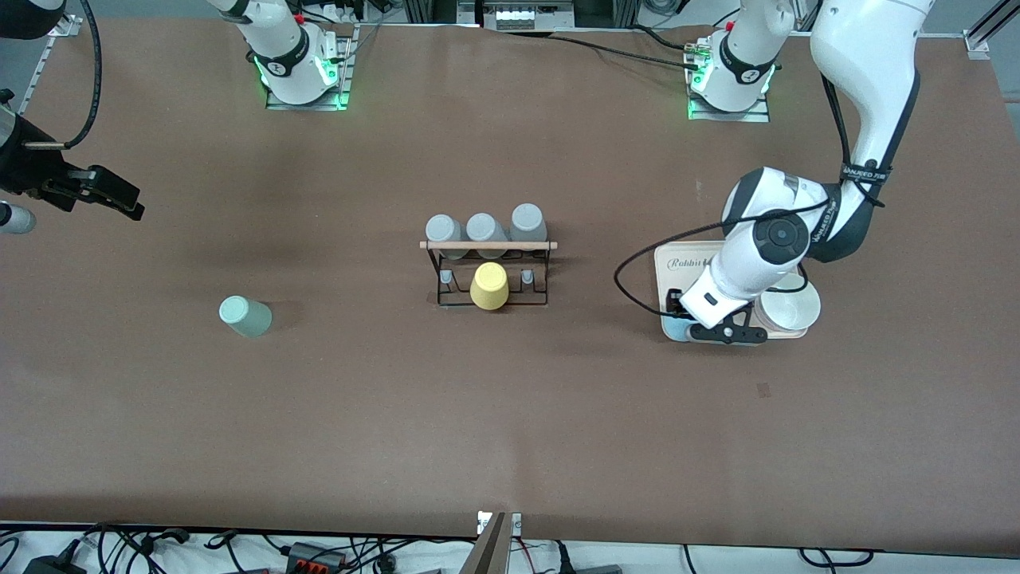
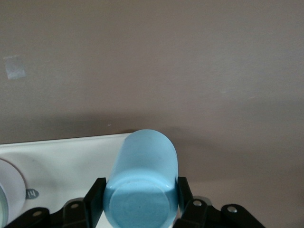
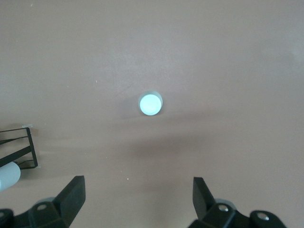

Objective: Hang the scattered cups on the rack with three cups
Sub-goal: 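Hang the blue cup on the rack while the right gripper grasps the teal cup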

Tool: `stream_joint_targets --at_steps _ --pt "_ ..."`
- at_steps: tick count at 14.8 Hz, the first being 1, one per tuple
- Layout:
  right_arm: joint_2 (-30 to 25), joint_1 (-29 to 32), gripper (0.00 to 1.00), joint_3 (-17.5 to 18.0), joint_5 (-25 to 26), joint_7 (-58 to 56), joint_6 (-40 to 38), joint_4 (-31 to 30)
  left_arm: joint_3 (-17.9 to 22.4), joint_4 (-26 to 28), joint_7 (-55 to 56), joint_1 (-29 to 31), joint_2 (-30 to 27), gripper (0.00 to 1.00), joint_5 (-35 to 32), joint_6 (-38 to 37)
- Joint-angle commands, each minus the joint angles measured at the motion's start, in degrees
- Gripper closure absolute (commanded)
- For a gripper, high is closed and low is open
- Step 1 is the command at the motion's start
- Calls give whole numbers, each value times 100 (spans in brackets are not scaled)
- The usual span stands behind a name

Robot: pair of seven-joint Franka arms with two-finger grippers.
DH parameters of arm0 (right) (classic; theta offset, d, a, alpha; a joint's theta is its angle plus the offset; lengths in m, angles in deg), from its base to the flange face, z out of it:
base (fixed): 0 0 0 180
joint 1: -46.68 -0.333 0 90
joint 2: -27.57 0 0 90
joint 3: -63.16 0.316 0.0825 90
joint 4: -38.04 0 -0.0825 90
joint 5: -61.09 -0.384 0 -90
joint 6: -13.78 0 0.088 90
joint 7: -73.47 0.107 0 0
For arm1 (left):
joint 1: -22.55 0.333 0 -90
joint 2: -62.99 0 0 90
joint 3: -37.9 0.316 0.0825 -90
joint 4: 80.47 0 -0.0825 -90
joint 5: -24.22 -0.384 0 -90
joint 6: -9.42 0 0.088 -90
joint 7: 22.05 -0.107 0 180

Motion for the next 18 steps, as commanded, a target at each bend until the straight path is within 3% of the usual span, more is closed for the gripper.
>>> stream_joint_targets --at_steps 1,7,11,18 --pt "428 43 0 41 -80 -127 18 18 -236 -1082 500 -236 -26 100 -30 -1125" --pt "973 175 0 24 -80 -136 315 -183 -308 -2551 2583 -1458 623 100 311 -1436" --pt "1536 193 0 15 -71 -732 1500 -754 -316 -2650 2655 -1679 739 100 515 -1445" --pt "2433 298 0 6 -54 -1384 3012 -1229 -369 -2641 2628 -1942 774 100 682 -1489"
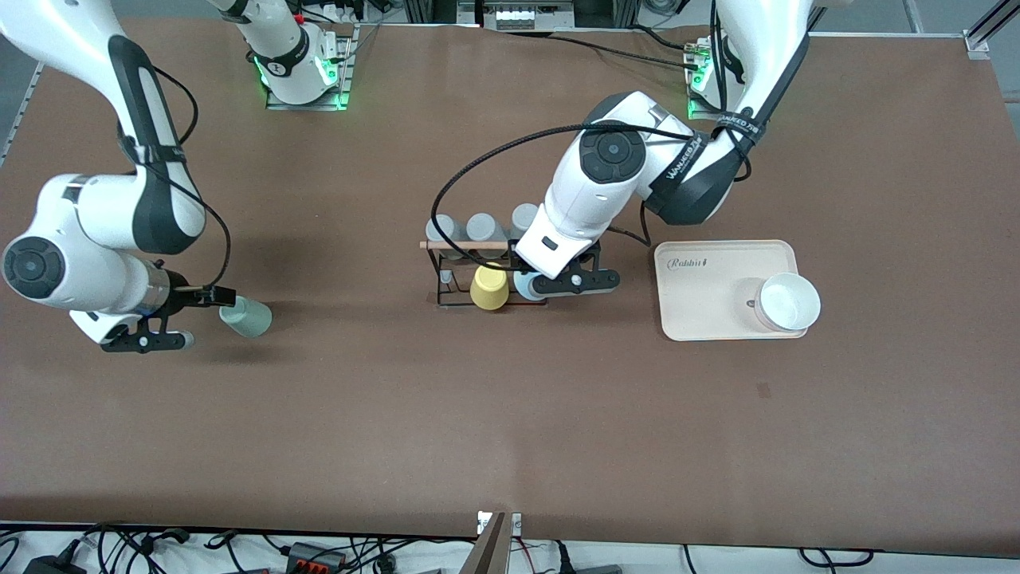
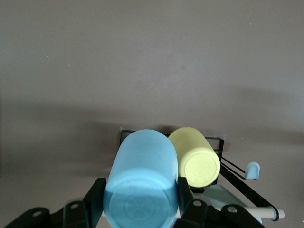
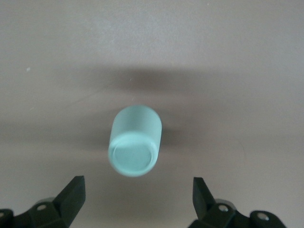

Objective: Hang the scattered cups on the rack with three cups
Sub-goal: 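Hang the blue cup on the rack while the right gripper grasps the teal cup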

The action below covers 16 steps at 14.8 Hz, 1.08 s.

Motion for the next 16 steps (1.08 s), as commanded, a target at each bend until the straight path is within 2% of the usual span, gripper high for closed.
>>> stream_joint_targets --at_steps 1,6,9,10,11,12,13,16 --pt "84 28 0 26 -22 -171 612 -360 2 -169 -12 -147 105 100 53 -143" --pt "269 11 0 43 -66 -119 790 -414 37 -160 -73 -209 316 99 -69 -108" --pt "287 11 0 61 -75 -101 799 -467 19 -160 -65 -209 500 92 -422 -99" --pt "295 11 0 70 -75 -84 781 -475 19 -160 -30 -218 553 84 -413 -90" --pt "295 -15 0 70 -84 -83 781 -484 19 -160 -3 -235 597 64 -378 -90" --pt "295 -16 2 79 -84 -83 772 -475 19 -160 -21 -192 598 10 -395 -99" --pt "295 -24 9 79 -75 -83 764 -475 28 -168 -38 -191 546 0 -413 -125" --pt "287 -59 36 79 -75 -83 737 -449 81 -186 -12 -130 300 0 -395 -160"
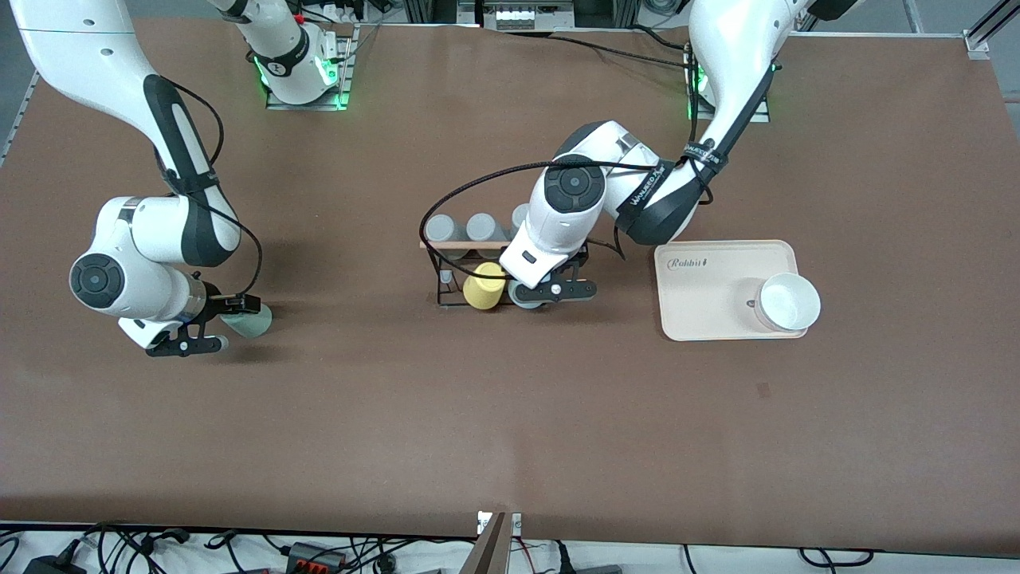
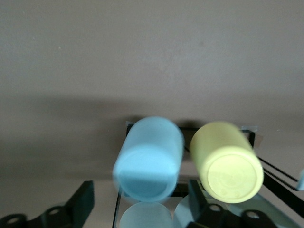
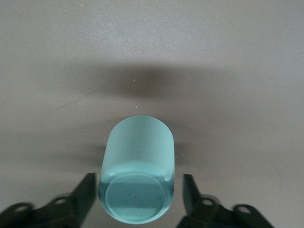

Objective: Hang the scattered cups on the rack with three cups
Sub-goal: 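Withdraw the left gripper while the right gripper lifts the teal cup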

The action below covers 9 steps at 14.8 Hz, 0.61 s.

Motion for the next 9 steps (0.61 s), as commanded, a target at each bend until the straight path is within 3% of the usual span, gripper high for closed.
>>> stream_joint_targets --at_steps 1,3,5,9 --pt "-74 -30 43 23 -71 -35 21 -62 72 -86 -10 179 -384 0 -76 -244" --pt "-91 -30 56 23 -71 -35 12 -36 72 -77 -54 645 -666 0 -129 -368" --pt "-143 -160 61 32 -71 -79 -49 166 55 -77 -80 1154 -939 0 -137 -578" --pt "-179 -731 62 32 -89 701 -1425 1280 55 -77 -904 1805 -1422 0 -120 -1166"
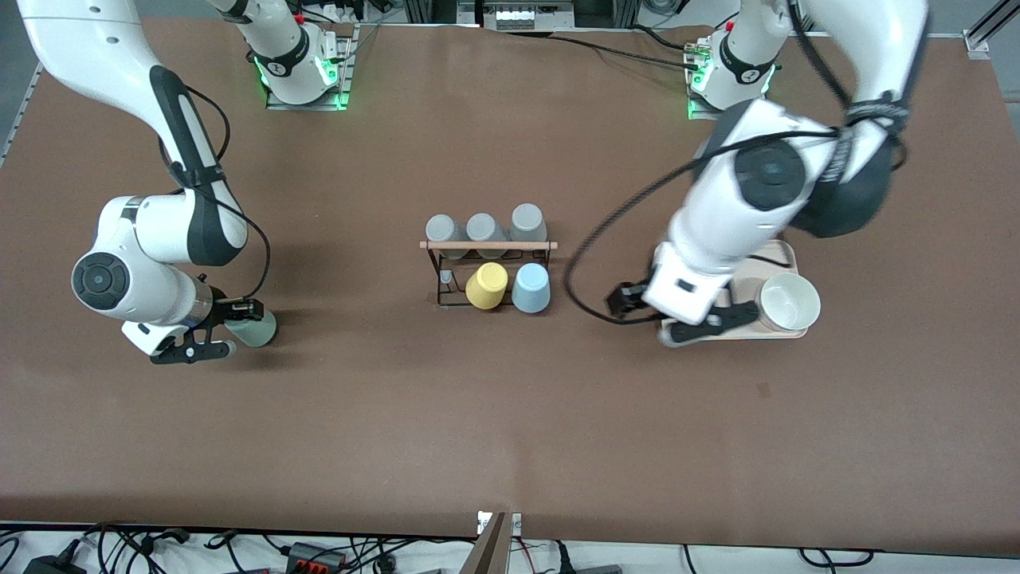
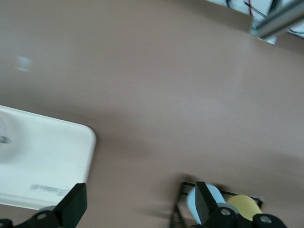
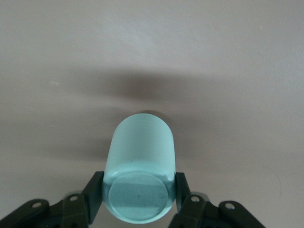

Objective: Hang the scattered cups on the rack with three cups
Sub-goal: 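Withdraw the left gripper while the right gripper lifts the teal cup, then carry the teal cup to the rack and hang it with the right gripper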

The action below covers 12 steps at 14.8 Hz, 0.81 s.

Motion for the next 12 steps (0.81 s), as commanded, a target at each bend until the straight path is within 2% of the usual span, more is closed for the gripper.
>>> stream_joint_targets --at_steps 1,3,6,9,12 --pt "-74 -497 62 -16 -83 721 -1121 871 -86 128 -623 430 -441 0 0 -449" --pt "-74 -892 62 -24 -354 1336 -1737 1363 -95 120 -923 625 -643 0 9 -853" --pt "-56 -1419 62 -24 -523 2154 -1942 1664 10 181 -1581 819 -1003 0 44 -1240" --pt "-13 -2008 62 -24 -601 3068 -1933 1875 641 470 -1926 828 -1408 0 333 -1418" --pt "49 -2440 62 -24 -655 3746 -1854 2015 924 821 -2450 828 -1645 0 370 -1462"
